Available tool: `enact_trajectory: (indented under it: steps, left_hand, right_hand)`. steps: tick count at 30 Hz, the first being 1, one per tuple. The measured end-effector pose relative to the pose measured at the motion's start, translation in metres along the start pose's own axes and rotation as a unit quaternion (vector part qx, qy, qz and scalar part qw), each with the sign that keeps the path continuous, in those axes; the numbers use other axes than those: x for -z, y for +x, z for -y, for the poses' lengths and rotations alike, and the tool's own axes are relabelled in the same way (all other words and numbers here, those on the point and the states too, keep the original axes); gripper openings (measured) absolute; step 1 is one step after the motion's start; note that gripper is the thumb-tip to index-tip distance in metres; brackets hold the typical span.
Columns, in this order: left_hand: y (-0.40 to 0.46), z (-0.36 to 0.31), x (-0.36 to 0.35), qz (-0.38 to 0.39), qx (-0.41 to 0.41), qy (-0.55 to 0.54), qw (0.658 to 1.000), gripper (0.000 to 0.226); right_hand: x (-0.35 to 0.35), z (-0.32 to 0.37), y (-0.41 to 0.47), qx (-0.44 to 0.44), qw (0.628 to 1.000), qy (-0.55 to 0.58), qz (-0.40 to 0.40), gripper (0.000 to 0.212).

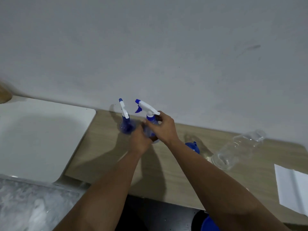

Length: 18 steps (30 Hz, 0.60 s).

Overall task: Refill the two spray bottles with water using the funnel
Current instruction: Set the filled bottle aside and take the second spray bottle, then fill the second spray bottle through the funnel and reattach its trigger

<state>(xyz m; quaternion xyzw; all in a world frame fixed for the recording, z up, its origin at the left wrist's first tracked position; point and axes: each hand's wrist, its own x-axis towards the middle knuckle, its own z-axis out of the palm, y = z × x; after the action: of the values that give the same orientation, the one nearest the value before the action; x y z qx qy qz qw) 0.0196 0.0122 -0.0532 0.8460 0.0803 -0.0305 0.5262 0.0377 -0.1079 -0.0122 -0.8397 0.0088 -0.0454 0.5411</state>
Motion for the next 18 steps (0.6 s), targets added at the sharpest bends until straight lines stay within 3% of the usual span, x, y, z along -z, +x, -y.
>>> enact_trajectory:
  steps: [6,15,18]
  left_hand:
    - [0.026,0.017,-0.011,0.022,-0.001,0.002,1.0,0.048]
    - [0.038,0.047,-0.016,0.021,-0.067,0.055,0.996,0.045]
    - [0.011,0.066,-0.001,-0.064,-0.133,0.115,0.982,0.055]
  right_hand:
    - [-0.015,-0.035,0.025,-0.019,0.999,0.017,0.027,0.022]
    - [-0.027,-0.059,0.022,-0.049,0.998,0.05,-0.001,0.041]
    - [-0.026,-0.053,-0.006,-0.066,0.991,0.041,-0.107,0.055]
